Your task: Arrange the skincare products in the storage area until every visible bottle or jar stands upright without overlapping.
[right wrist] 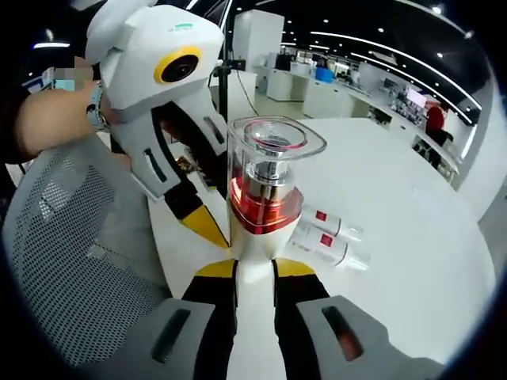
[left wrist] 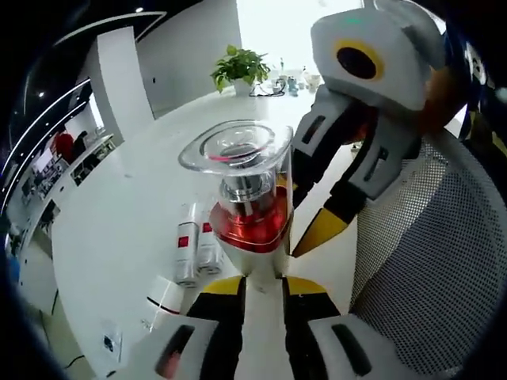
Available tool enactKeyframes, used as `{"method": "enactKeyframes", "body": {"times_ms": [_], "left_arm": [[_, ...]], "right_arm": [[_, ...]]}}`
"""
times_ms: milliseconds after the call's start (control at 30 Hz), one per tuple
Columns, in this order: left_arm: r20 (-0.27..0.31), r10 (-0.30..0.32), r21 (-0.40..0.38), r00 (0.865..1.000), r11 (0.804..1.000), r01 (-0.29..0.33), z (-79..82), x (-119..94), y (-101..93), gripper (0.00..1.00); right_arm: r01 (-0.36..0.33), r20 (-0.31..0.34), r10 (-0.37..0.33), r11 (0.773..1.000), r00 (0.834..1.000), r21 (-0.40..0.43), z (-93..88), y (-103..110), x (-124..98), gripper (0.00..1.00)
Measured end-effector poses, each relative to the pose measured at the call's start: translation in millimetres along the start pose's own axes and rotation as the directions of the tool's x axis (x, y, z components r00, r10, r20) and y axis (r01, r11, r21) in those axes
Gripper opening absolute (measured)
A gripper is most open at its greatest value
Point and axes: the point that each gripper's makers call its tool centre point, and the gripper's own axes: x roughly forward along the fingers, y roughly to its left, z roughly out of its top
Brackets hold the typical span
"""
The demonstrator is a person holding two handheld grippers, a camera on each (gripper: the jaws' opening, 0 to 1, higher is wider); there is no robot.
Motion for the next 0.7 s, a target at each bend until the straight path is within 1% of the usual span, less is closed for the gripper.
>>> {"method": "enactKeyframes", "body": {"times_ms": [233, 400, 633, 700], "left_arm": [[0.005, 0.017, 0.003, 1.0, 1.0, -0.017, 1.1, 1.8, 3.7, 0.19], [0.004, 0.026, -0.001, 1.0, 1.0, -0.026, 1.4, 2.7, 5.1, 0.19], [0.001, 0.019, -0.005, 1.0, 1.0, -0.019, 0.3, 3.0, 5.0, 0.19], [-0.013, 0.013, -0.002, 1.0, 1.0, -0.013, -2.7, 1.6, 4.5, 0.19]], "right_arm": [[0.016, 0.02, -0.016, 1.0, 1.0, 0.0, 3.7, -4.3, -0.8, 0.15], [0.019, 0.023, -0.019, 1.0, 1.0, -0.006, 4.6, -5.8, -0.6, 0.15], [0.025, 0.018, -0.024, 0.999, 1.0, -0.025, 3.7, -7.8, -1.0, 0.15], [0.024, 0.013, -0.023, 0.999, 1.0, -0.034, 2.5, -10.1, -2.4, 0.16]]}}
